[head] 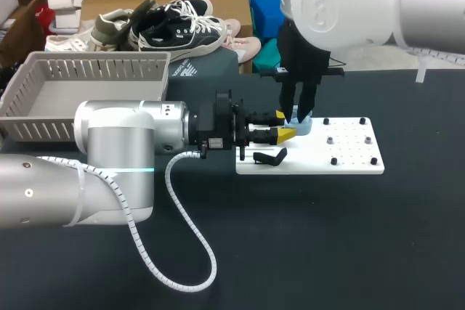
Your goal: Pick up each earbud case from the left stands, insert the matching earbuds, close the lid, and place the case in the box.
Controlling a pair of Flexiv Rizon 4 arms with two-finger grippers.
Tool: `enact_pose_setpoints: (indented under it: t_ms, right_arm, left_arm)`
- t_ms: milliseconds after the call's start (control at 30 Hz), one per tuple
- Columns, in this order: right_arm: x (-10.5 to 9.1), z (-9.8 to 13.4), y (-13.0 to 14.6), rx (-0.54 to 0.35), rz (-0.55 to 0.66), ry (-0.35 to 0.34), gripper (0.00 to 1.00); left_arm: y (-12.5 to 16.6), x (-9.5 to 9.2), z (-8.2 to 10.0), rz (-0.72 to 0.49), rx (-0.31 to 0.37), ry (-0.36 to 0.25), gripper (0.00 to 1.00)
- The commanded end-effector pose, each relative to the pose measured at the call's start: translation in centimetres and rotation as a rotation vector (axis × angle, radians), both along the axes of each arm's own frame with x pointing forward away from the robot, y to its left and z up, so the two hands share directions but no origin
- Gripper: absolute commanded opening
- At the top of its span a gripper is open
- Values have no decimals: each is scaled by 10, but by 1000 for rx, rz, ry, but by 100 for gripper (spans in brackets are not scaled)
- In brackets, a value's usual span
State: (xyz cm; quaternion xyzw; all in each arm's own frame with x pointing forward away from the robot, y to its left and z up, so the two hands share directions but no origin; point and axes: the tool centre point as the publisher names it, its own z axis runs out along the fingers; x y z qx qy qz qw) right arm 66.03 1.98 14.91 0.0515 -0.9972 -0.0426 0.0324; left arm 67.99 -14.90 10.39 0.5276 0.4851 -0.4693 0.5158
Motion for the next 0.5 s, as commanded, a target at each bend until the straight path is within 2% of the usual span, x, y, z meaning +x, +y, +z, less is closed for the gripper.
enact_pose_setpoints:
  t_ms: [33,133,200,300,433,500]
  right_arm:
    - [2,-1,0,-1,0,5,0]
    - [2,-2,1,-5,2,8,0]
    - [2,-2,2,-5,4,9,19]
    - [2,-2,2,-1,5,10,33]
    - [0,1,2,-1,3,5,42]
    - [-1,3,2,0,2,2,43]
  left_arm:
    - [0,-1,0,4,-1,-1,0]
    - [0,-1,0,4,-1,-1,0]
    - [0,-1,0,4,-1,-1,0]
    - [0,-1,0,4,-1,-1,0]
    - [0,-1,0,4,-1,-1,0]
    - [0,-1,0,4,-1,-1,0]
